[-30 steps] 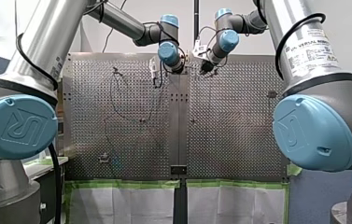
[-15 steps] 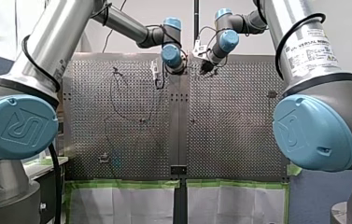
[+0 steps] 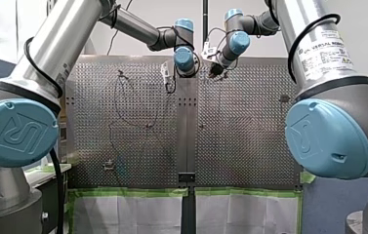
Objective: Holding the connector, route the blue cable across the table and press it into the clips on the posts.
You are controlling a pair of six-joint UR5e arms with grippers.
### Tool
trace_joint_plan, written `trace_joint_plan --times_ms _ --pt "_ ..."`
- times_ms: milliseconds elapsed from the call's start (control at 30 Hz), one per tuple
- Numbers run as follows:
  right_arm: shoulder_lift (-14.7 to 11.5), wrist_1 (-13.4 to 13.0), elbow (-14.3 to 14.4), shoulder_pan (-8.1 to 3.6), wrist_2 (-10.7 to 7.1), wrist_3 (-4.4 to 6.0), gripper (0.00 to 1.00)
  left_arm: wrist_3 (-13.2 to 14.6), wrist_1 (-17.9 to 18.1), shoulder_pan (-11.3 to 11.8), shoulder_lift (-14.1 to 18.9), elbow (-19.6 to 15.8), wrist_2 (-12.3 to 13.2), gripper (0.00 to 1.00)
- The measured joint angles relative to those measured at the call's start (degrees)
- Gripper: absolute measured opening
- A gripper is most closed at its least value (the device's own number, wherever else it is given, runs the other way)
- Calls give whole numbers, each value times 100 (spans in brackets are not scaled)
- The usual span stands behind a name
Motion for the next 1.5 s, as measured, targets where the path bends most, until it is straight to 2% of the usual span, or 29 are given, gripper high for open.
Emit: trace_joint_plan --times_ms 400,633,1033,1267,1500 --pt "1 2 1 3 5 -19 0 -64 -33 -94 -1 -3 -18 2" --pt "5 4 78 71 5 -24 0 -105 4 -173 -2 -191 -240 2" --pt "0 -6 533 133 -11 -64 0 -284 551 -182 -1 -777 -337 2" --pt "-33 -9 818 131 -21 -128 0 -434 954 -145 -1 -1183 -315 2" --pt "-195 -35 1119 82 8 -186 0 -477 1289 -188 -2 -1517 -317 2"
